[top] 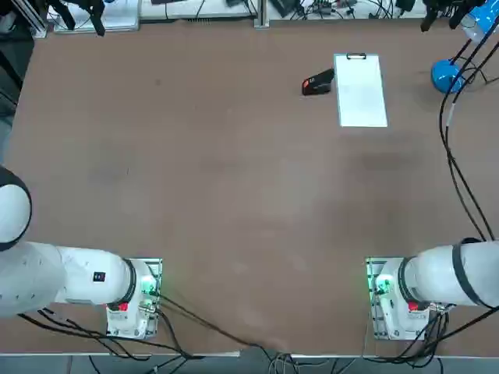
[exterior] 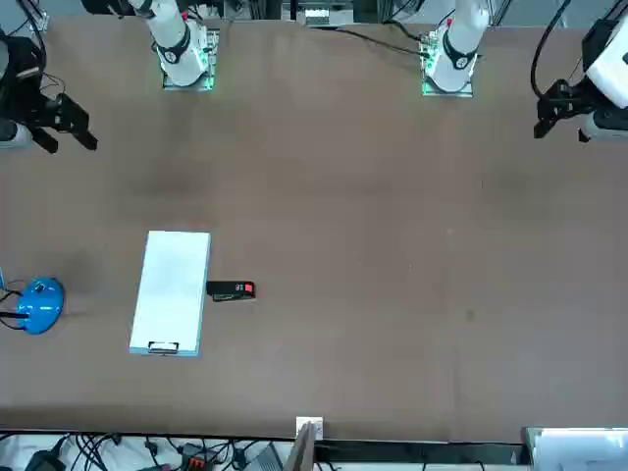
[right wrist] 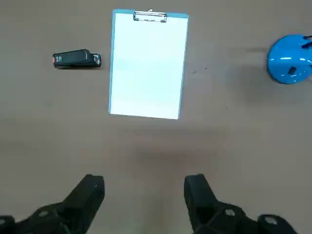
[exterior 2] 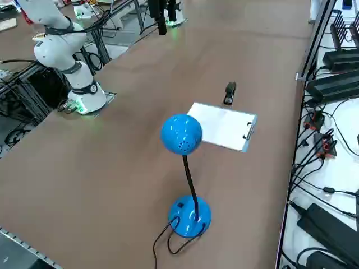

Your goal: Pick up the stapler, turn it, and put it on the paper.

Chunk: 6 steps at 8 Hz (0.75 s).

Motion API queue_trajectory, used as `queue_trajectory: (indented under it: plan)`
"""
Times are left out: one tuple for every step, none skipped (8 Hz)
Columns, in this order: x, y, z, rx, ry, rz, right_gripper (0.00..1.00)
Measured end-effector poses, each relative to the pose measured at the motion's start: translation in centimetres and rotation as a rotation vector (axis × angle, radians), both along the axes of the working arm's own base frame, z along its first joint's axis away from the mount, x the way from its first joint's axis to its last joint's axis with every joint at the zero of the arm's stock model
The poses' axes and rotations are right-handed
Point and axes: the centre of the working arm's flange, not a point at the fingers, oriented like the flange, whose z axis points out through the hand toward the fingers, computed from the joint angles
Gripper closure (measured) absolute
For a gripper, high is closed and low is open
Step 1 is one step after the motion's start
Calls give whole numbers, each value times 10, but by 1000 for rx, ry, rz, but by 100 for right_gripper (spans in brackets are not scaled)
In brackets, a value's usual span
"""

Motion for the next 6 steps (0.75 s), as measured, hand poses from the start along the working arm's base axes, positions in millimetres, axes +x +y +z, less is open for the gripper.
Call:
queue_trajectory:
  plan:
    - [0,0,0,0,0,0,0]
    - [0,0,0,0,0,0,0]
    - [1,0,-2,0,4,1,0]
    - [5,2,-8,-1,14,4,0]
    - [12,5,-18,0,19,-4,0]
    - [23,9,-30,1,19,-34,0]
